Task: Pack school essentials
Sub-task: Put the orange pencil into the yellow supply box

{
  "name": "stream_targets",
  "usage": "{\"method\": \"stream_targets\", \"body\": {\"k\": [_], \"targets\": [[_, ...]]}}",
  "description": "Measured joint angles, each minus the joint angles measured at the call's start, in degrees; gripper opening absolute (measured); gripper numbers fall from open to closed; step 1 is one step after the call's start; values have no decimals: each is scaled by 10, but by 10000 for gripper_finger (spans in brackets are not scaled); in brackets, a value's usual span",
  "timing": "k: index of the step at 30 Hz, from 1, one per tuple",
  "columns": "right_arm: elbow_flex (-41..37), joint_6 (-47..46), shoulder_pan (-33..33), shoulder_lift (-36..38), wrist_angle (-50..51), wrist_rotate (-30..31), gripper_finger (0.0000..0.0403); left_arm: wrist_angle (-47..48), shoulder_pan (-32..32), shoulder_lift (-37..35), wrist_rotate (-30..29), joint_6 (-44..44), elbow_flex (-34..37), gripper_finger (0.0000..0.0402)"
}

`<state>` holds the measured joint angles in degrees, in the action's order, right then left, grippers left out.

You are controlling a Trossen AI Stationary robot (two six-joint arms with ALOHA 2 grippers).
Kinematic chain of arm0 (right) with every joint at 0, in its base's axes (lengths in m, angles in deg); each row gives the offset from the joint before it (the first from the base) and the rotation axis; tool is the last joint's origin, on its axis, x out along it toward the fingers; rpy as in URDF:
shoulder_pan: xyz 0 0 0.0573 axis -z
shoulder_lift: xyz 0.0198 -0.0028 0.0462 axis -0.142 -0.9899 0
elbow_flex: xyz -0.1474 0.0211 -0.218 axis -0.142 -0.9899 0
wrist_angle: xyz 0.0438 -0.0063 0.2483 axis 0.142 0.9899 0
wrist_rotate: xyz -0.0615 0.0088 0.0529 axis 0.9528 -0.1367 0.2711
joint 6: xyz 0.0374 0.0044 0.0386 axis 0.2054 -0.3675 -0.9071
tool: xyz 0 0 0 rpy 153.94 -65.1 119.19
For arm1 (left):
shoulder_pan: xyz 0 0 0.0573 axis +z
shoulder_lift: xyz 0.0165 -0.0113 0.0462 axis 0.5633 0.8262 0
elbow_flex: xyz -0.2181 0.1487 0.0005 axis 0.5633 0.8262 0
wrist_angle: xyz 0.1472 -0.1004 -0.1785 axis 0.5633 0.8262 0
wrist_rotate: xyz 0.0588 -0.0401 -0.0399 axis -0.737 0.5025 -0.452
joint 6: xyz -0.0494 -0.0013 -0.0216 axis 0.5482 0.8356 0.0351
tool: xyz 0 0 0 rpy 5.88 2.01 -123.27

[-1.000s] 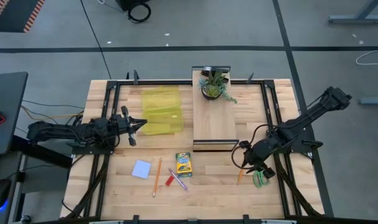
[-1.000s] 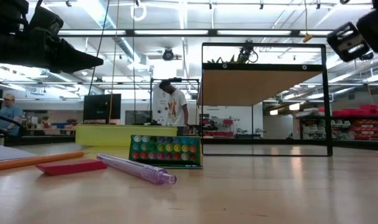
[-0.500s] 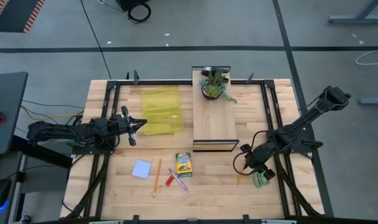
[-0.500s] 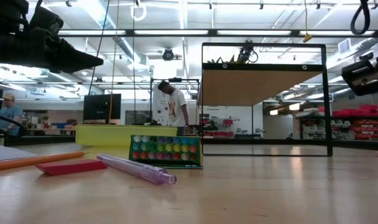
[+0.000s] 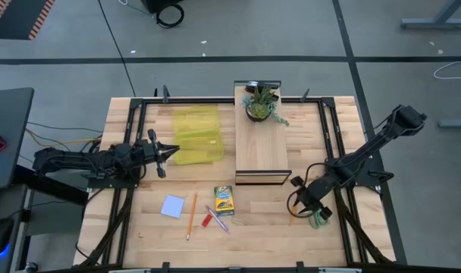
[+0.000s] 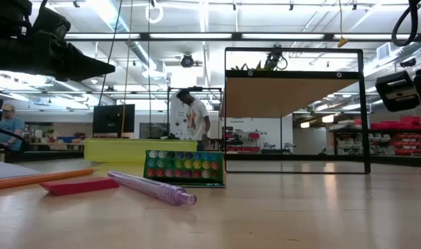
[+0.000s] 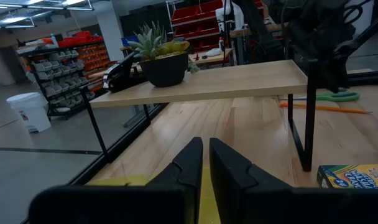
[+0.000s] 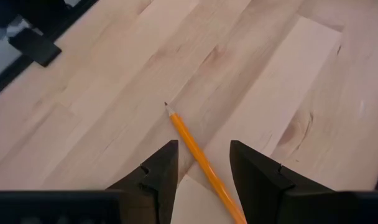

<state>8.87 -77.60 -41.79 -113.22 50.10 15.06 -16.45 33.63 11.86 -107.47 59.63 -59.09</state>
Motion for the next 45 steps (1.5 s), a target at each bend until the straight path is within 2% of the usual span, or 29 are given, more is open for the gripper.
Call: {"method": "stream_targets", "body": {"k": [8, 15, 21, 26, 30, 36, 45], "targets": [[0, 30, 0, -41, -56, -2, 151, 0, 0, 0, 0, 0, 0, 29], [0, 70, 1, -85, -93, -31, 151, 0, 0, 0, 0, 0, 0, 39], [0, 104, 1, -98, -121, -37, 151, 0, 0, 0, 0, 0, 0, 32], [-1, 124, 2, -118, -124, -76, 151, 0, 0, 0, 0, 0, 0, 28], [-1, 147, 5, -143, -138, -85, 151, 0, 0, 0, 0, 0, 0, 34], [-1, 154, 35, -183, -185, -105, 151, 0, 0, 0, 0, 0, 0, 38], [-1, 192, 66, -216, -185, -163, 150, 0, 0, 0, 0, 0, 0, 29]]}}
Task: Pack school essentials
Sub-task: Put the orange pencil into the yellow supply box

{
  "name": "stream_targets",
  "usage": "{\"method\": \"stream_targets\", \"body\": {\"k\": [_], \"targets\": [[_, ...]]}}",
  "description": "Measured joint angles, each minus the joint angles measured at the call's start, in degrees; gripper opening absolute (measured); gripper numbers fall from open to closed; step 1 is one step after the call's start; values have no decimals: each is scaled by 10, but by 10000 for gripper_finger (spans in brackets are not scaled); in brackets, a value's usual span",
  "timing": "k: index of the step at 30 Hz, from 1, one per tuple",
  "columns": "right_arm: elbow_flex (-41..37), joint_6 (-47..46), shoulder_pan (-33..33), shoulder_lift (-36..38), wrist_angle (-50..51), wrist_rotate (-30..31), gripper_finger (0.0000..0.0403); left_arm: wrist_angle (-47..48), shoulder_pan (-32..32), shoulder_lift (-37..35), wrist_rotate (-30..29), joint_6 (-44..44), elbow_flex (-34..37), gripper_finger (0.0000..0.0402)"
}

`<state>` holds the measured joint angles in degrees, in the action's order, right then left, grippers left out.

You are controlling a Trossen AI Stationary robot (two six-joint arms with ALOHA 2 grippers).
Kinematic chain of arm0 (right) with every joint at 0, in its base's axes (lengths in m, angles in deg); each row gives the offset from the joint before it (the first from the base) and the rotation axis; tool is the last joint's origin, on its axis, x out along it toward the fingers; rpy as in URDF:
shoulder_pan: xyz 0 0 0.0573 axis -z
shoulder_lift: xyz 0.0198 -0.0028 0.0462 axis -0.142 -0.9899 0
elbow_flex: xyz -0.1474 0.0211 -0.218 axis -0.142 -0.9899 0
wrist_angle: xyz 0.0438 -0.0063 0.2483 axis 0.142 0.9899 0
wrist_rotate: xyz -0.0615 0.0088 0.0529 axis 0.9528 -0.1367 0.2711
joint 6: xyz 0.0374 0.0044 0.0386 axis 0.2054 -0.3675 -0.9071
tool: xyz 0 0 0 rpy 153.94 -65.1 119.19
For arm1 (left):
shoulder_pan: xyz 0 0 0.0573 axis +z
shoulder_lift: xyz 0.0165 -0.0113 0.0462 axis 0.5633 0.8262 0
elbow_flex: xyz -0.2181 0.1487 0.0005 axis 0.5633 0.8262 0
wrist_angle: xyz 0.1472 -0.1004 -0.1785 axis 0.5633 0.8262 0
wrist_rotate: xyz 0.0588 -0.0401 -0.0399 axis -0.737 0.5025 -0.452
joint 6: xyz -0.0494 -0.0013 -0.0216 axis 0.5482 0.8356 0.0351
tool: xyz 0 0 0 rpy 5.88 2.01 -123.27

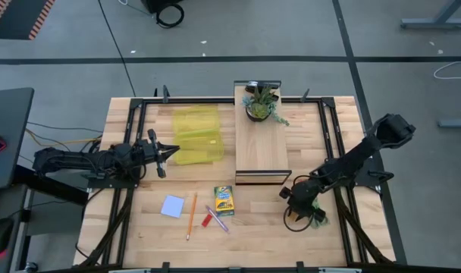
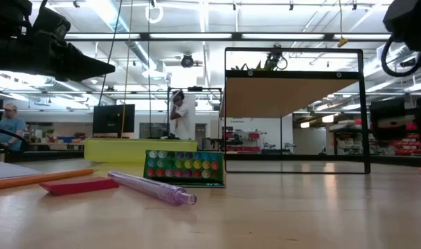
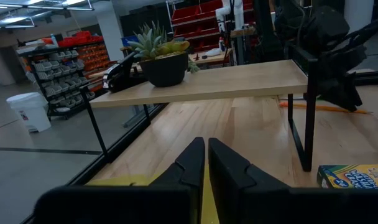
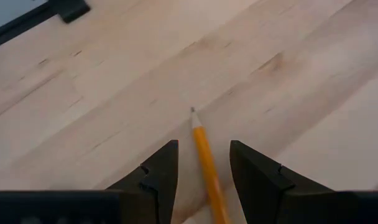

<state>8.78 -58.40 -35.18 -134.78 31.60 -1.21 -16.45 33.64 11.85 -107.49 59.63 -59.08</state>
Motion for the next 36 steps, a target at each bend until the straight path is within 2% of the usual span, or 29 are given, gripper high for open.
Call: {"method": "stream_targets", "body": {"k": [10, 17, 27, 36], "targets": [[1, 40, 8, -35, -11, -22, 120, 0, 0, 0, 0, 0, 0, 38], [1, 47, 8, -36, -11, -18, 92, 0, 0, 0, 0, 0, 0, 28], [1, 56, 8, -37, -8, -21, 43, 0, 0, 0, 0, 0, 0, 39], [1, 56, 8, -37, -7, -21, 36, 0, 0, 0, 0, 0, 0, 28]]}}
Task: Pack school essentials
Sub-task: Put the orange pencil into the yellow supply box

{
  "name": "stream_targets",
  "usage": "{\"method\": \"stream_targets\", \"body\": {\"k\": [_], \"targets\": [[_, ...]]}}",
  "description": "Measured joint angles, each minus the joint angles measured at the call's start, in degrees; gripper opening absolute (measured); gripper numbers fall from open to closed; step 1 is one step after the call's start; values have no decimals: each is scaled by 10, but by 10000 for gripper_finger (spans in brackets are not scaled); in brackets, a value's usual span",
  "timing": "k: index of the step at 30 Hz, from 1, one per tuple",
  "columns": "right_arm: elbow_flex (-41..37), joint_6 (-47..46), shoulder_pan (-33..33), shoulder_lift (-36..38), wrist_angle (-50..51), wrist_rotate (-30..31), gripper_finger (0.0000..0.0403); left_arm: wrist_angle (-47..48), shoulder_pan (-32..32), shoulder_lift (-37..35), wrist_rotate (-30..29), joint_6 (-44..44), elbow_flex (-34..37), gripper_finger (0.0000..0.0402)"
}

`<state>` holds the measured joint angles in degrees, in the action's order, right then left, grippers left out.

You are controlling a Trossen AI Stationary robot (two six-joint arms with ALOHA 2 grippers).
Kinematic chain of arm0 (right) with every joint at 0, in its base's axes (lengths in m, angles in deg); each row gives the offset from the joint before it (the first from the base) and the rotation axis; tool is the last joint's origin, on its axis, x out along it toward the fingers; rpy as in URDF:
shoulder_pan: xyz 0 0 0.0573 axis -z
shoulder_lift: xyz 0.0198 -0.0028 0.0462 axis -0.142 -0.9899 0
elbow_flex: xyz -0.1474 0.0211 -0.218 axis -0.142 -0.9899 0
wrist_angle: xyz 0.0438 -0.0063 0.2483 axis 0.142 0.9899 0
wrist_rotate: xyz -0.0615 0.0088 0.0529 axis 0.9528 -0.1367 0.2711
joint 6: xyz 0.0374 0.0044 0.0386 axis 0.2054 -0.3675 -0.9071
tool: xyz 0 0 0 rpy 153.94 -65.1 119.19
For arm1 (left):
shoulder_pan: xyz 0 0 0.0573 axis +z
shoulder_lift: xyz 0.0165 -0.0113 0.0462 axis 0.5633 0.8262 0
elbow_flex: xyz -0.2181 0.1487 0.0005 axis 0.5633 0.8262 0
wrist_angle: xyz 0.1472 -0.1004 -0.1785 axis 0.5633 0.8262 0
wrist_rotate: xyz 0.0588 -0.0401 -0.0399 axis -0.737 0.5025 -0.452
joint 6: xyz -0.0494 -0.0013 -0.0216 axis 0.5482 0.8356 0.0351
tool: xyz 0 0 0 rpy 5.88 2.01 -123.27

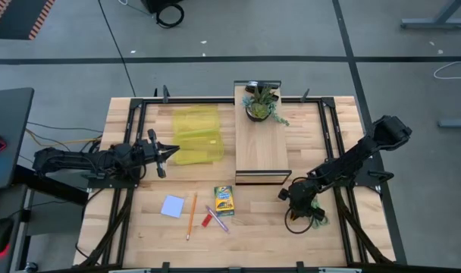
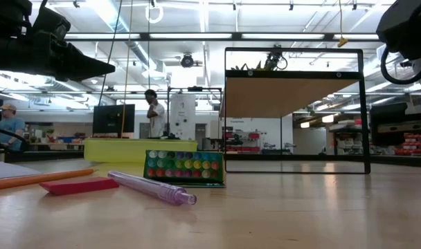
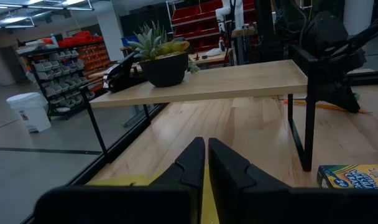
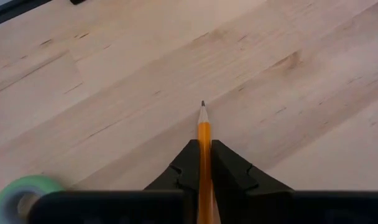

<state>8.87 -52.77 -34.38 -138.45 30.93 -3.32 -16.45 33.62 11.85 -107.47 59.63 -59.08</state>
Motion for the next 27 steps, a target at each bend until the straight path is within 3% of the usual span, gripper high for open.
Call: {"method": "stream_targets", "body": {"k": [27], "targets": [[27, -50, -1, 29, 8, 18, 35, 0, 0, 0, 0, 0, 0, 39]]}}
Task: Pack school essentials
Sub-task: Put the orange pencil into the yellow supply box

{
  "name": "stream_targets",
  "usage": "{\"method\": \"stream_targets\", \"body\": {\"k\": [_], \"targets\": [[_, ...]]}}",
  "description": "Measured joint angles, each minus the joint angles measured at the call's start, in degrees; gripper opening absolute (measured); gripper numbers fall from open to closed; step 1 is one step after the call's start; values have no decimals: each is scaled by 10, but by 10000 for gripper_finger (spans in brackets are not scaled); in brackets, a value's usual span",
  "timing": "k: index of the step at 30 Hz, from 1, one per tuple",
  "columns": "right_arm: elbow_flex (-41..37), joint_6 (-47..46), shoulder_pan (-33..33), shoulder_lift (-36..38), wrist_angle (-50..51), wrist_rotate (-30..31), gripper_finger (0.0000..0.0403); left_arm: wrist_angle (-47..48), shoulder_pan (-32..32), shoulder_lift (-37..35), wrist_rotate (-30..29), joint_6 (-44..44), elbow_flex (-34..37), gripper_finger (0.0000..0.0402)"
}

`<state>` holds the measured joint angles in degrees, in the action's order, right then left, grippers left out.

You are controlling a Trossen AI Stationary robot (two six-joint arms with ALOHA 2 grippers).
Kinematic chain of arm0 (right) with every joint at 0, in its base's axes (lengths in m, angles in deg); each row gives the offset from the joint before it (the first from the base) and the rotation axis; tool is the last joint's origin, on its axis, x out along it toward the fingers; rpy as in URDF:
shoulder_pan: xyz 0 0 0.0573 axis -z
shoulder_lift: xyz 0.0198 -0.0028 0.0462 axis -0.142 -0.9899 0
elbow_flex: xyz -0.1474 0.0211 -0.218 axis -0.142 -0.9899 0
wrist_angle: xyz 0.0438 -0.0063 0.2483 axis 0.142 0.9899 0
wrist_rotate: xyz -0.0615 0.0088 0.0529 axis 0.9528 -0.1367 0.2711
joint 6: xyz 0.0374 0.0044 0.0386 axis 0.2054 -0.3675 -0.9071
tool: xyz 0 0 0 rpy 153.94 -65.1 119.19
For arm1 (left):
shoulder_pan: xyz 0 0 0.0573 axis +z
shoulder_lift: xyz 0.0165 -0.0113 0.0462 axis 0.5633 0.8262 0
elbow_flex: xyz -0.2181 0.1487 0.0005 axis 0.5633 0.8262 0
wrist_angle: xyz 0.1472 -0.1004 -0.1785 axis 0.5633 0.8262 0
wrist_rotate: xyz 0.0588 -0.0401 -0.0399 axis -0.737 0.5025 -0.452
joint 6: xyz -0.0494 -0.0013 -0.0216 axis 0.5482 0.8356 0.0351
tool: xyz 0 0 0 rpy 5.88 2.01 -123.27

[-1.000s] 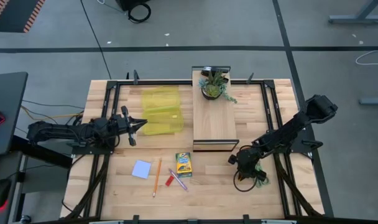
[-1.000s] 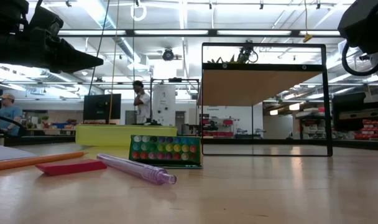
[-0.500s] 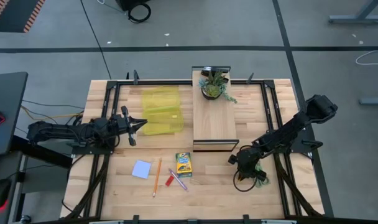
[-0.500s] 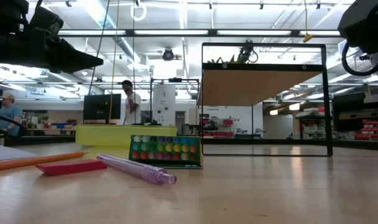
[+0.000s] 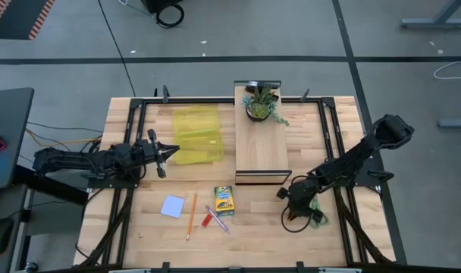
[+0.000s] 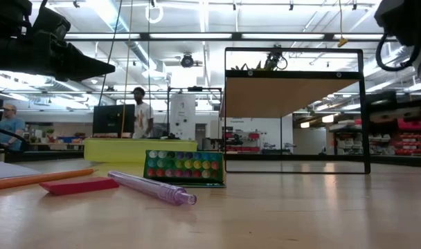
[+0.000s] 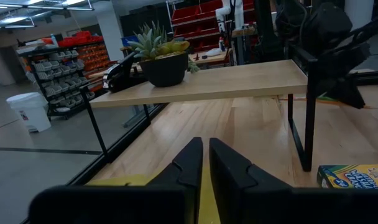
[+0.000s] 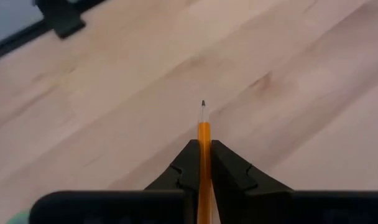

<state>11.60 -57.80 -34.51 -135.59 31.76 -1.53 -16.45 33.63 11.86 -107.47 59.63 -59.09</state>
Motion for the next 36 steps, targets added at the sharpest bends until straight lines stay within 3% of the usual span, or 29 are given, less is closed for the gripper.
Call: {"method": "stream_targets", "body": {"k": [13, 23, 36], "targets": [[7, -3, 1, 1, 0, 4, 35, 0, 0, 0, 0, 0, 0, 31], [8, -69, 1, 3, -10, 5, 35, 0, 0, 0, 0, 0, 0, 36], [8, -119, 1, 68, -11, 29, 35, 0, 0, 0, 0, 0, 0, 38]]}}
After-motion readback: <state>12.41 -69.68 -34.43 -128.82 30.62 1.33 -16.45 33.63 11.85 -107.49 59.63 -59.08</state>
